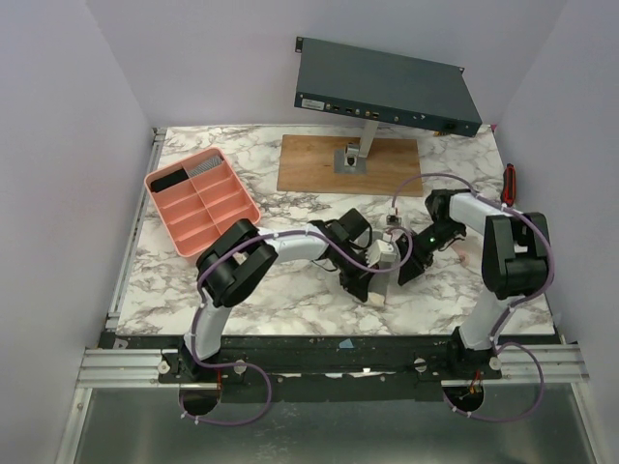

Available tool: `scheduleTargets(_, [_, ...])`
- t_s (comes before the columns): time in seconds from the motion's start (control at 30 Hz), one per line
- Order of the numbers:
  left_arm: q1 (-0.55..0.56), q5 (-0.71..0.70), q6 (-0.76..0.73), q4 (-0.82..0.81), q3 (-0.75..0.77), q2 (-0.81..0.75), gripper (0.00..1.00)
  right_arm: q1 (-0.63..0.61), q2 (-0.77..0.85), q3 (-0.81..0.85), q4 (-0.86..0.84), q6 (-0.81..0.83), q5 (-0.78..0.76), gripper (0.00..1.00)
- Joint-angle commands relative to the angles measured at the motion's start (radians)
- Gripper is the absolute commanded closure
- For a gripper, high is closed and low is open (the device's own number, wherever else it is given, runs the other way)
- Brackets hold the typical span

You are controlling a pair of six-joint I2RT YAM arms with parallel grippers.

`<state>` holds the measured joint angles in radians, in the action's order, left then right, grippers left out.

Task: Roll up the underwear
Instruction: Roll the underwear to the center of the board.

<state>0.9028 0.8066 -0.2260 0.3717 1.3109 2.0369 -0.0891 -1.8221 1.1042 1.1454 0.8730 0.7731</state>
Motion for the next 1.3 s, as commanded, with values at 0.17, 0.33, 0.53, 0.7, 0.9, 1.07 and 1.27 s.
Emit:
scheduleTargets(0.17, [-0.071,0.156,0.096,0.148,0.141,0.158,1.0,0.082,0.223,-0.145,-0.224,-0.133,-0.135,0.57])
scheduleTargets(0.33, [-0.105,0.253,0.133,0.248,0.253,0.264,1.0,0.113,0.311,-0.199,-0.314,-0.197,-0.18,0.56])
scheduleTargets(0.53, [-0.14,0.351,0.171,0.336,0.349,0.36,1.0,0.115,0.403,-0.255,-0.342,-0.175,-0.162,0.56])
scheduleTargets(0.7, [-0.166,0.399,0.214,0.389,0.421,0.408,1.0,0.102,0.516,-0.312,-0.356,-0.135,-0.104,0.52])
scheduleTargets(0.9, [-0.182,0.418,0.284,0.392,0.455,0.438,1.0,-0.003,0.593,-0.327,-0.411,-0.162,-0.153,0.47])
scheduleTargets(1.07, [-0.184,0.427,0.304,0.406,0.477,0.463,1.0,-0.163,0.616,-0.348,-0.5,-0.228,-0.255,0.43])
scheduleTargets(1.27, [-0.188,0.442,0.318,0.42,0.493,0.481,1.0,-0.356,0.591,-0.364,-0.588,-0.259,-0.4,0.4])
